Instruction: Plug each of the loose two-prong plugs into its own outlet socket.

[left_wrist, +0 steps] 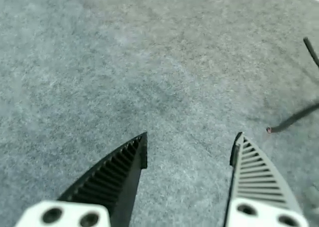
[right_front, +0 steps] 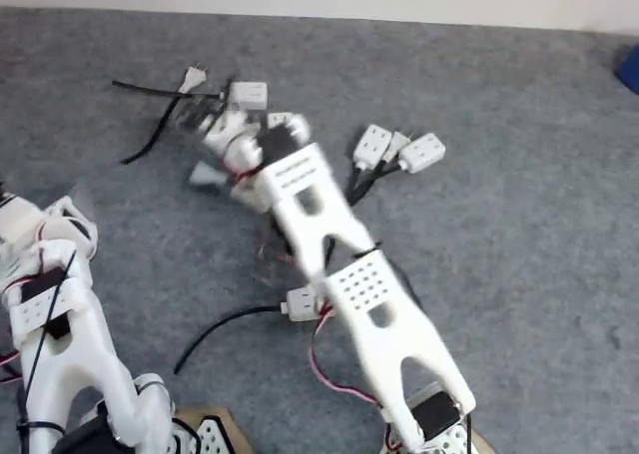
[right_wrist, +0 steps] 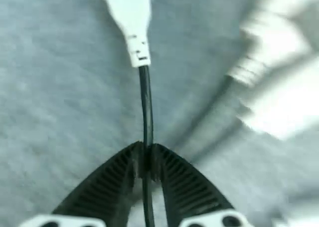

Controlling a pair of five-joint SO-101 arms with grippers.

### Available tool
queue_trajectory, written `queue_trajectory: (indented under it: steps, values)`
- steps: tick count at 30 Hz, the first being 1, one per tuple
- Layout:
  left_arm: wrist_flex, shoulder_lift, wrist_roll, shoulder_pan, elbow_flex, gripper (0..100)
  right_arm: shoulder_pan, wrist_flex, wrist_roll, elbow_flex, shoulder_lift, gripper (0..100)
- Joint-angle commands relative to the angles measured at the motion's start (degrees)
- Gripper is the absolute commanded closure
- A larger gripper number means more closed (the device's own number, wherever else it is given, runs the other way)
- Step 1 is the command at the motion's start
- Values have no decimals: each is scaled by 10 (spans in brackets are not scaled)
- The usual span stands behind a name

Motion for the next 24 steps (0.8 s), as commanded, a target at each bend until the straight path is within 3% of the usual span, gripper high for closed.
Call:
queue_trajectory:
  steps: [1, 6, 10, 13, 19, 24]
  values:
    - [-10, -13, -29, 29, -2, 723, 75, 18, 4, -66, -103, 992]
    - [-10, -13, -35, 49, 2, 723, 181, 21, -18, -30, -177, 992]
    - [-10, -11, -79, 76, 4, 723, 221, 19, -91, 241, -252, 992]
    - [-11, 25, -94, 93, -6, 723, 215, 19, -98, 448, -339, 991]
    - [-7, 204, -105, 102, -123, 723, 230, 18, -95, 700, -576, 991]
    - [115, 303, -103, 101, -244, 723, 312, -39, -63, 912, -734, 991]
